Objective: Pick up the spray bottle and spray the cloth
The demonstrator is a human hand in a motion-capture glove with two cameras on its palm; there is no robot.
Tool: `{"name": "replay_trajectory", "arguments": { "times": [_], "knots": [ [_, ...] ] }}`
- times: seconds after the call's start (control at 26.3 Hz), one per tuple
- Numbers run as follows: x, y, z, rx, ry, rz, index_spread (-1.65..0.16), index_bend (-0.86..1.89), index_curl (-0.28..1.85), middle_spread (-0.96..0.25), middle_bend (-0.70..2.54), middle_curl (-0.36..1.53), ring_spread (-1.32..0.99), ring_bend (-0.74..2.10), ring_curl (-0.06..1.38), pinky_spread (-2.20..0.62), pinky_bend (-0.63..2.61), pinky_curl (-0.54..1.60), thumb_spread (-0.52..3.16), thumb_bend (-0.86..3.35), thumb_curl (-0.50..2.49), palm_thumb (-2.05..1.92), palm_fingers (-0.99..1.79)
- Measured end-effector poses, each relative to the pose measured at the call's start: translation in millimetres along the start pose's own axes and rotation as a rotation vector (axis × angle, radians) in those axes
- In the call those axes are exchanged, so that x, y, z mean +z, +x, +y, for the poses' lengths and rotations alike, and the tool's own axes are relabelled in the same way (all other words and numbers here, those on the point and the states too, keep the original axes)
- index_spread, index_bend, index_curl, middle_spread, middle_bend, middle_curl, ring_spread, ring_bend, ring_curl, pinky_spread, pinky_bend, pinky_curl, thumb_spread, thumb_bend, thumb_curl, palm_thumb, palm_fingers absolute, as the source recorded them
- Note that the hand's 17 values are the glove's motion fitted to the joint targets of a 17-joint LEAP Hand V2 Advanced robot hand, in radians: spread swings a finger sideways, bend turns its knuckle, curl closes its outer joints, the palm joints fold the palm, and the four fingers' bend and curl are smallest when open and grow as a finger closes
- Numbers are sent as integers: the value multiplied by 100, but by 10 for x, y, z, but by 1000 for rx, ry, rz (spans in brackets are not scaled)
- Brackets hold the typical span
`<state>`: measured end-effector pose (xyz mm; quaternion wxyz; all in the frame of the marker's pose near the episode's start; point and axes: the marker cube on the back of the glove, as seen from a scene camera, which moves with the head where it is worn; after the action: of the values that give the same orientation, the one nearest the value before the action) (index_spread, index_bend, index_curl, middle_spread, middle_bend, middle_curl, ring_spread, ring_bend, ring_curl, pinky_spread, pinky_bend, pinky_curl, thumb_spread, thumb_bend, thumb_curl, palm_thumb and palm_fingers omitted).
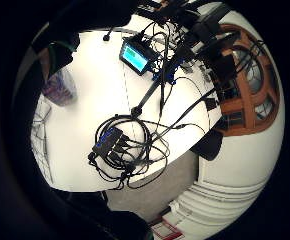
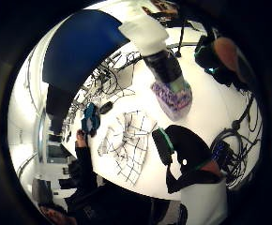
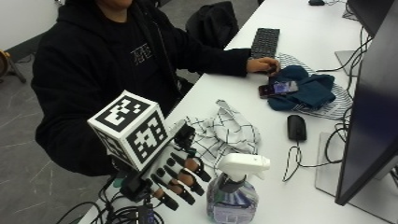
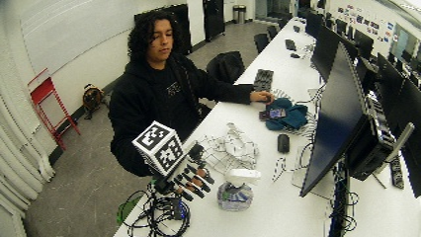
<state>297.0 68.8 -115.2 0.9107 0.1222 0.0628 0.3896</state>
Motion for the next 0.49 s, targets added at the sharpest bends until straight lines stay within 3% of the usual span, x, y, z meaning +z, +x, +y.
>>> {"name": "replay_trajectory", "arguments": {
  "times": [0.27,0.49],
  "knots": [
    [13,-30,-412,32,43,-108,-36,7,26,-18,33,35,-22,44,34,6,22,27,103,-2,27,61,85],
    [161,-252,-896,28,105,-442,-36,10,25,-20,32,36,-24,46,34,3,22,29,98,-2,29,61,87]
  ]
}}
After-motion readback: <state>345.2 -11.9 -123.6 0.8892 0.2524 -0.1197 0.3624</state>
